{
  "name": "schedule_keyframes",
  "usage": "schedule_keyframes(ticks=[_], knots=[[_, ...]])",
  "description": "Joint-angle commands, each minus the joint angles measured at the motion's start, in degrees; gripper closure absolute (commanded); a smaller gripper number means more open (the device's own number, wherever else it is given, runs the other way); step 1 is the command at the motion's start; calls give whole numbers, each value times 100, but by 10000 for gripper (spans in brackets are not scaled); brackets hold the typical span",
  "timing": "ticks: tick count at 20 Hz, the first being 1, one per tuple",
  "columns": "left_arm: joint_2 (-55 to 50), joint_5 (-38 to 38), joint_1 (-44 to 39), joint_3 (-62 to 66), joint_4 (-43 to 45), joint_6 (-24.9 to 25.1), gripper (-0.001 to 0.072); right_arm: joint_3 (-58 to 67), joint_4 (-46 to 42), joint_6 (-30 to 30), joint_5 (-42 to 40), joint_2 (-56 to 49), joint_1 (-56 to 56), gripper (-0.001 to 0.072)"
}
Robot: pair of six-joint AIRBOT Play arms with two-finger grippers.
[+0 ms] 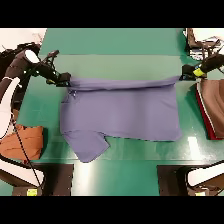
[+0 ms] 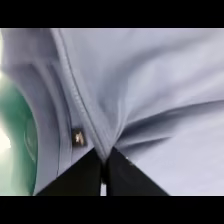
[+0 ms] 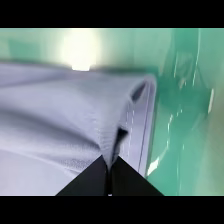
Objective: Fold the shirts.
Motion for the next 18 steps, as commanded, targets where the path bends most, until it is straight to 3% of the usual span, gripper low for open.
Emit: schedule_keyframes(ticks=[1,2,3,4,5,10,18], knots=[[-4,-151,-4,-332,98,-122,679,-1139,-61,35,-490,520,83,694],[-4,-181,-4,-343,98,-192,537,-1462,-50,105,-699,706,83,693],[-2,-234,-4,-341,96,-197,208,-1687,-52,118,-791,848,83,666],[28,-319,-4,-339,105,-238,173,-1871,-52,118,-791,981,79,455],[103,-407,2,-339,131,-238,194,-2011,-52,118,-761,1106,33,321],[1447,-581,0,-1222,872,-365,194,-2789,-48,118,-575,2151,-203,323],[4424,-509,0,-5202,669,-1097,193,-3373,57,116,-706,3309,-297,324]])
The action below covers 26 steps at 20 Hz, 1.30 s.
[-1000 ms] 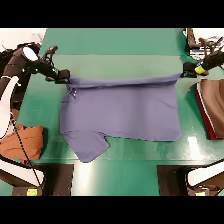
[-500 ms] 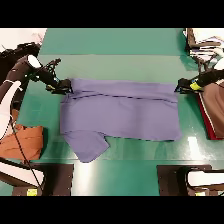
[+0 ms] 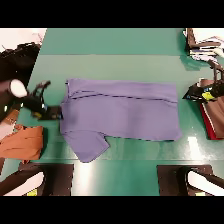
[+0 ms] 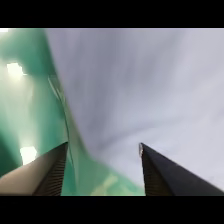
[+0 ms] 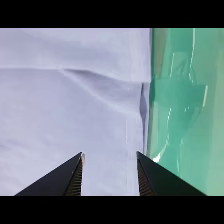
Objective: Fold the shirts.
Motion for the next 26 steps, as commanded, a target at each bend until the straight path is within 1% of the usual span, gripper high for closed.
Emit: schedule_keyframes(ticks=[1,3,5,8,11,12,14,15,18,20,22,23,24,26], knots=[[1150,157,0,-1580,-350,-334,193,-120,173,0,-149,348,-11,323],[1298,354,0,-2009,-1001,-313,193,-118,315,0,-177,396,-9,324],[1281,614,0,-2293,-1427,-262,193,-120,317,0,-120,396,-2,324],[1279,1008,0,-2511,-1727,-208,194,-120,385,0,-81,396,0,323],[1279,1202,-4,-2581,-2024,-114,195,-120,468,0,-59,396,0,324],[1279,1257,-4,-2583,-2055,-116,206,-120,472,0,-61,396,0,324],[1281,1346,-4,-2581,-2103,-50,579,-120,435,0,90,398,-9,325],[1281,1342,-4,-2555,-2190,131,681,-125,398,0,251,396,-50,325],[1290,1139,-4,-2243,-2229,210,683,-667,385,-4,610,658,-450,325],[1292,1021,-4,-1954,-2234,328,682,-1482,385,-4,761,1084,-960,325],[1292,981,-4,-1738,-2234,332,682,-2275,389,-7,922,1478,-1493,313],[1292,1005,-4,-1683,-2236,330,682,-2653,400,-7,962,1633,-1764,200],[1292,1034,-4,-1659,-2236,330,682,-2968,435,-4,970,1740,-1961,171],[1292,1047,-4,-1652,-2234,330,682,-3458,459,-7,890,1818,-2116,172]])
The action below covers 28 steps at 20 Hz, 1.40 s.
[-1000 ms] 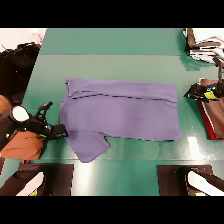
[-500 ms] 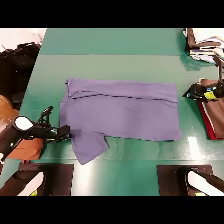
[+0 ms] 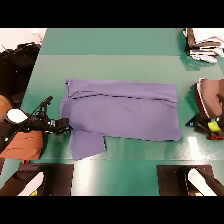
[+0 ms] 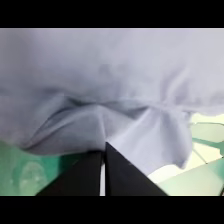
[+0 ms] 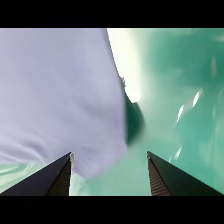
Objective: Fold the shirts.
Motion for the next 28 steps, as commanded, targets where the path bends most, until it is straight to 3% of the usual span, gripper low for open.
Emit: schedule_keyframes(ticks=[1,5,6,8,9,10,11,16,20,22,25,28], knots=[[4,0,-2,107,-15,35,682,-951,127,-4,2,205,-372,172],[4,0,-2,107,-13,37,682,-1145,831,-61,-474,-348,160,184],[4,-9,-2,107,-9,39,682,-1062,835,-61,-581,-507,387,229],[4,-17,-2,109,55,42,682,-835,804,-61,-699,-715,769,372],[4,-44,-2,125,116,44,683,-710,715,-61,-684,-763,940,537],[4,-138,-2,162,205,37,683,-573,546,-61,-627,-778,1099,647],[4,-284,-2,223,308,37,684,-463,350,-61,-531,-734,1228,694],[693,-892,-2,358,750,-201,685,-275,-391,11,186,258,1473,693],[1847,-2127,-2,426,811,-645,684,-273,-822,35,1016,1263,1473,694],[2013,-2380,-2,776,824,-682,684,-184,-918,120,1102,1600,1473,696],[1755,-1805,-2,1325,826,-555,684,396,-866,162,990,1303,1475,696],[1021,-977,-2,1596,807,-179,684,1132,-863,136,579,369,1475,696]])
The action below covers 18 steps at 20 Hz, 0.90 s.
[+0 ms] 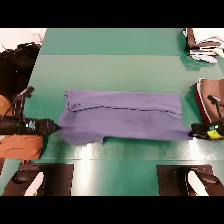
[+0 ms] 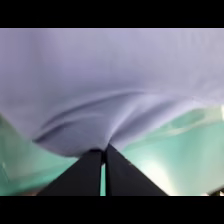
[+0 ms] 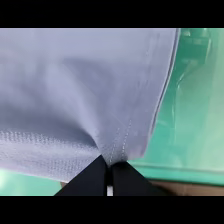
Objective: Fold the shirts.
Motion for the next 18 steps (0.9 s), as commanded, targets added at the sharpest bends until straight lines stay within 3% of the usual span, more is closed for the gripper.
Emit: schedule_keyframes(ticks=[1,6,11,15,16,17,18], knots=[[-745,846,2,376,4,431,684,787,-48,-55,-356,-874,9,696],[-2677,1947,2,1086,-7,1014,683,1965,-59,-157,-798,-2612,437,695],[-4210,2332,2,2144,-308,1534,682,3097,-50,-155,-872,-3880,708,693],[-4710,2736,2,2487,-389,1438,679,3783,466,-210,-905,-4542,564,685],[-4710,2802,2,2490,-391,1366,508,3884,876,-393,-916,-4658,479,549],[-4708,2859,2,2492,-448,1366,179,3947,1333,-549,-916,-4747,339,349],[-4706,2850,4,2492,-562,1366,10,3952,1672,-649,-905,-4782,190,280]])
